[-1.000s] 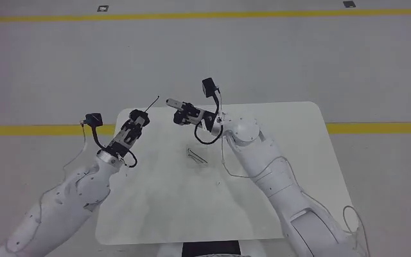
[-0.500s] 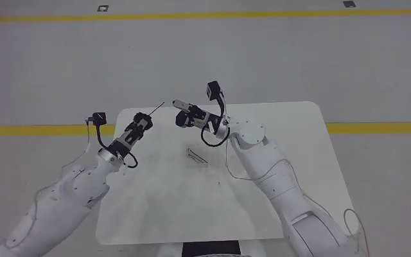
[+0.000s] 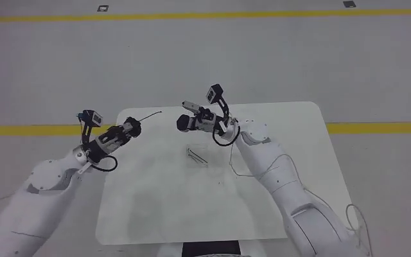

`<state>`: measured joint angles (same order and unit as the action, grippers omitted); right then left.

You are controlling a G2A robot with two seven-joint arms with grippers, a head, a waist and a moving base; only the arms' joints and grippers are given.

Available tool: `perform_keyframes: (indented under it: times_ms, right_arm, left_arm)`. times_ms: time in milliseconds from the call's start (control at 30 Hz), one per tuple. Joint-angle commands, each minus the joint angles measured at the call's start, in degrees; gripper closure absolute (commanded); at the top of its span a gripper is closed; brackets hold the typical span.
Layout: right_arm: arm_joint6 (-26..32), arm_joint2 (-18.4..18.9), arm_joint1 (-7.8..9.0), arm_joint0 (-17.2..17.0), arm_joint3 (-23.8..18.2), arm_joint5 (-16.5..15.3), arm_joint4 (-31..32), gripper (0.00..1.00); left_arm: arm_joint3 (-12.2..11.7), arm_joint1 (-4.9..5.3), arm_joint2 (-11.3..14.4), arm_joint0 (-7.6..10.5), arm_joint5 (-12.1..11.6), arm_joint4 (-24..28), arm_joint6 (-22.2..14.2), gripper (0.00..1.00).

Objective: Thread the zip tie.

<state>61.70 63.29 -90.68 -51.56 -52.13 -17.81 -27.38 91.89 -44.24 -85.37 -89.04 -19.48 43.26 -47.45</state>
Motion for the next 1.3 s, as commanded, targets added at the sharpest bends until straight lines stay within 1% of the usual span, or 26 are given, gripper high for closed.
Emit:
perform_keyframes:
  times_ms: [0,233,267,300,333,367,400,500,633,700,767,800,833,900,967,1100,1133,1267]
  right_arm:
    - [-0.13,0.02,0.01,-0.03,-0.07,0.03,0.88,0.0]
    - [-0.13,0.02,0.01,-0.03,-0.07,0.03,0.88,0.0]
    - [-1.12,-0.1,0.07,-0.72,-0.51,0.47,1.15,0.0]
    - [-0.93,-0.17,0.12,-1.14,-1.07,0.75,0.83,0.0]
    - [0.09,0.01,0.06,-1.76,-1.54,0.77,-1.46,0.0]
    - [0.78,0.13,0.11,-2.02,-1.31,0.82,-2.35,0.0]
    - [1.81,0.02,0.19,-1.88,-0.99,0.93,-2.5,0.0]
    - [4.61,-0.42,-0.05,-1.62,0.58,0.83,-5.95,0.0]
    - [6.69,-1.88,-0.63,-0.46,3.32,0.71,-8.59,0.0]
    - [7.1,-2.68,-0.93,0.13,4.78,0.54,-9.09,0.0]
    - [7.81,-3.47,-1.29,0.71,6.19,0.21,-10.04,0.0]
    - [8.02,-3.81,-1.43,0.99,6.76,0.03,-10.21,0.05]
    - [8.23,-4.15,-1.61,1.27,7.48,-0.23,-10.7,0.2]
    - [8.44,-4.6,-1.84,1.73,8.5,-0.62,-11.11,0.55]
    - [8.53,-5.02,-2.05,2.22,9.66,-0.93,-11.32,0.6]
    - [8.84,-5.83,-2.32,2.96,11.09,-1.53,-10.97,0.75]
    - [8.83,-6.0,-2.38,3.06,11.37,-1.66,-10.87,0.77]
    - [8.9,-6.77,-2.55,3.38,11.92,-1.67,-9.49,0.75]
  left_arm:
    - [-0.72,-0.27,-0.57,0.13,0.0,0.5,-2.61,1.0]
    - [-0.72,-0.27,-0.57,0.13,0.0,0.5,-2.61,1.0]
    - [-0.43,-0.39,-0.09,0.13,0.95,0.99,-2.68,1.0]
    - [-0.82,-0.45,0.03,0.18,1.62,1.47,-2.88,1.0]
    - [-1.19,-0.46,0.16,0.29,2.04,1.19,-3.83,1.0]
    - [-1.64,-0.49,0.38,0.28,2.41,1.78,-5.35,1.0]
    - [-2.42,-0.55,0.48,0.39,3.51,3.65,-7.27,1.0]
    - [-4.32,-0.73,0.82,0.61,5.03,7.23,-11.73,1.0]
    - [-5.9,-1.09,1.43,0.73,5.6,10.54,-15.22,1.0]
    - [-6.18,-1.27,1.81,0.68,5.96,11.77,-16.29,1.0]
    - [-6.44,-1.42,1.99,0.74,5.89,11.88,-16.83,1.0]
    - [-6.42,-1.49,2.14,0.76,5.98,12.01,-17.15,1.0]
    - [-6.56,-1.57,2.24,0.82,6.07,11.98,-17.0,1.0]
    - [-6.47,-1.67,2.35,0.91,6.07,12.02,-16.92,1.0]
    - [-6.47,-1.67,2.35,0.91,6.07,12.02,-16.92,1.0]
    - [-6.47,-1.67,2.35,0.91,6.07,12.02,-16.92,1.0]
    - [-6.47,-1.67,2.35,0.91,6.07,12.02,-16.92,1.0]
    - [-6.47,-1.67,2.35,0.91,6.07,12.02,-16.92,1.0]
